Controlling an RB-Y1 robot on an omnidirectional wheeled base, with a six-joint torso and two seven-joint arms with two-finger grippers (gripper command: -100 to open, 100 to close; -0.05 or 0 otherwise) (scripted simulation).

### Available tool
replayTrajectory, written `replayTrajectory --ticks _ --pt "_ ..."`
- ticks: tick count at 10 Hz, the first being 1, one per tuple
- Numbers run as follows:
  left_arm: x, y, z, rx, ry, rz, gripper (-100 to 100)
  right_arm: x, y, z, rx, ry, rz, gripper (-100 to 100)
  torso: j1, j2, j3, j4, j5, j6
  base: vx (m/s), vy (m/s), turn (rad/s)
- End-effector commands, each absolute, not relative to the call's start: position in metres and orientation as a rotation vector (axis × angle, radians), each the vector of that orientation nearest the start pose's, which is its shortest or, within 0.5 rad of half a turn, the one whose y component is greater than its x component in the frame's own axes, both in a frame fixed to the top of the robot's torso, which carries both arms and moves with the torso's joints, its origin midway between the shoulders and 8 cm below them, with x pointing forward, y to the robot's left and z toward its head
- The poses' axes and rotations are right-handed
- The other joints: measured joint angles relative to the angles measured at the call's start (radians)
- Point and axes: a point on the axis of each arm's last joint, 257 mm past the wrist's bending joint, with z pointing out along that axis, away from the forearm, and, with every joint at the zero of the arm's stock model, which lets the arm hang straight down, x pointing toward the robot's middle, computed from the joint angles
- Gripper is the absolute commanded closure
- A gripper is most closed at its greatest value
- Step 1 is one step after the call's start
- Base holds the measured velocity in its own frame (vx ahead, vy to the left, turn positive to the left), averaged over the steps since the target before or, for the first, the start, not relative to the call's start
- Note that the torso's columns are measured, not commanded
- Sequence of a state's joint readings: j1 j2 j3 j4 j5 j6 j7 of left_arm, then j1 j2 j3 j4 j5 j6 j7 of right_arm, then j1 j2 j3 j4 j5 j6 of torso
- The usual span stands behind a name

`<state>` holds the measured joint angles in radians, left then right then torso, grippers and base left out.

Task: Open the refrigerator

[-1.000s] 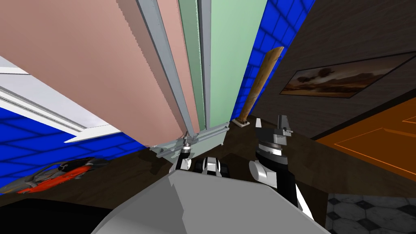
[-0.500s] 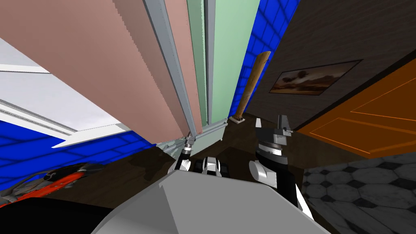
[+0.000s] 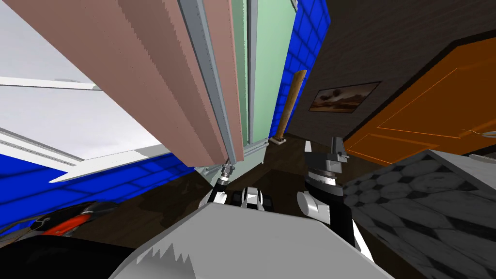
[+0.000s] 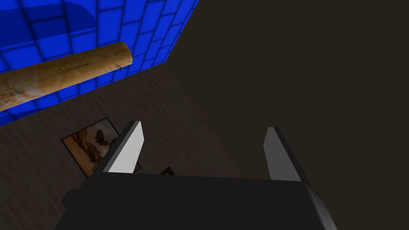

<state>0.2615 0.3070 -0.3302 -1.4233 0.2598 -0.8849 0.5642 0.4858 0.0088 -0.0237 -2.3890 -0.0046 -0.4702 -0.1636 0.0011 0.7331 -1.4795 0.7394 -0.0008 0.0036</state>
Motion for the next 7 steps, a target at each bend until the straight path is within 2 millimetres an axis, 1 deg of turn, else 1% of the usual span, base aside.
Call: replayTrajectory --ticks 1,2,3,4,5,6,7 --pt "0.417 0.219 -0.228 -1.196 0.767 -1.987 100 0.324 -0.282 0.071 0.642 0.496 1.460 0 0.002 0.002 0.001 0.000 0.001 -0.003 -0.158 0.189 -0.457" --pt "0.420 0.220 -0.226 -1.196 0.754 -1.994 100 0.324 -0.282 0.071 0.642 0.496 1.460 0 0.003 0.003 0.002 -0.001 0.001 -0.003 -0.154 0.184 -0.320" --pt "0.431 0.224 -0.227 -1.191 0.744 -1.970 100 0.324 -0.282 0.071 0.642 0.496 1.460 0 0.002 0.005 0.003 0.001 0.000 -0.007 -0.210 0.165 -0.430" --pt "0.433 0.226 -0.226 -1.198 0.728 -1.974 100 0.324 -0.282 0.071 0.642 0.496 1.460 0 0.000 0.010 0.006 0.001 0.000 -0.005 -0.199 0.144 -0.277" --pt "0.444 0.229 -0.227 -1.190 0.722 -1.948 100 0.324 -0.282 0.071 0.642 0.496 1.460 0 -0.001 0.012 0.007 0.003 -0.001 -0.008 -0.207 0.157 -0.406" --pt "0.446 0.231 -0.226 -1.199 0.703 -1.952 100 0.324 -0.282 0.071 0.642 0.496 1.460 0 0.001 0.013 0.008 0.004 -0.001 -0.007 -0.225 0.131 -0.332" --pt "0.456 0.235 -0.227 -1.195 0.698 -1.923 100 0.324 -0.282 0.071 0.642 0.496 1.460 0 0.000 0.014 0.008 0.004 -0.001 -0.009 -0.260 0.138 -0.392"
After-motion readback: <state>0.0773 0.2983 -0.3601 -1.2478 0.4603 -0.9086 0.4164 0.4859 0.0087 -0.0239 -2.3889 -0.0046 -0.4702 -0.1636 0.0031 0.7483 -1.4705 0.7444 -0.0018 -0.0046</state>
